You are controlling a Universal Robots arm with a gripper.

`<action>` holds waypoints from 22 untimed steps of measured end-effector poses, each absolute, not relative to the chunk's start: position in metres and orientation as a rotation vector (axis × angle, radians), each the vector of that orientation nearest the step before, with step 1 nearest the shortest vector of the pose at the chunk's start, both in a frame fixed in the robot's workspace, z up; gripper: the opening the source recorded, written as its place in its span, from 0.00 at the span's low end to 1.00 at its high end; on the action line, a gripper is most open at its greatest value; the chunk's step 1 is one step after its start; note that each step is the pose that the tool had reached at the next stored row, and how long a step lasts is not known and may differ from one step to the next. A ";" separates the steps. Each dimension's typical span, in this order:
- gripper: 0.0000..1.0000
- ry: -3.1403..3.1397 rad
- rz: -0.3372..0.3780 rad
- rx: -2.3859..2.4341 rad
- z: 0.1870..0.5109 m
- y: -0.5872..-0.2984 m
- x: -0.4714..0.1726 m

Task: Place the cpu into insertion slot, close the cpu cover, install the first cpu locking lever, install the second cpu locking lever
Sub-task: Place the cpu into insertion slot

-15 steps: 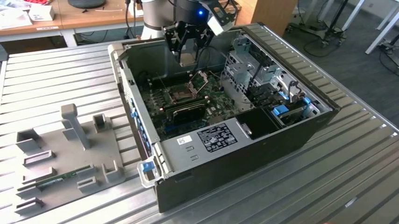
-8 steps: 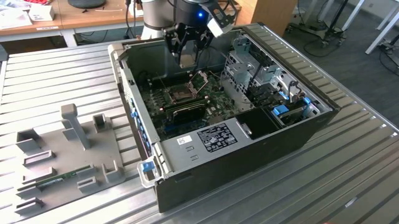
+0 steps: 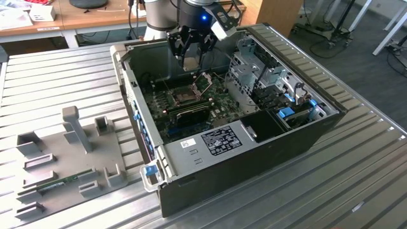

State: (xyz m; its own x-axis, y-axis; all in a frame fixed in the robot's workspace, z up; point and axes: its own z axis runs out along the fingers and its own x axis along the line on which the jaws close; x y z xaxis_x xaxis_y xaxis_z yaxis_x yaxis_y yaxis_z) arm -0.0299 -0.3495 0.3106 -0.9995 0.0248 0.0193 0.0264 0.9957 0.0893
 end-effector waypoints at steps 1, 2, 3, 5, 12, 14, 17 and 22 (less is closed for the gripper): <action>0.54 -3.120 -0.140 -0.040 0.311 -0.349 -0.030; 0.54 -3.120 -0.140 -0.040 0.311 -0.349 -0.030; 0.54 -3.120 -0.140 -0.040 0.311 -0.349 -0.030; 0.54 -3.120 -0.140 -0.040 0.311 -0.349 -0.030; 0.54 -3.120 -0.140 -0.041 0.308 -0.349 -0.033; 0.54 -3.120 -0.138 -0.042 0.306 -0.349 -0.034; 0.54 -3.120 -0.134 -0.044 0.300 -0.349 -0.035; 0.54 -3.120 -0.130 -0.045 0.291 -0.349 -0.035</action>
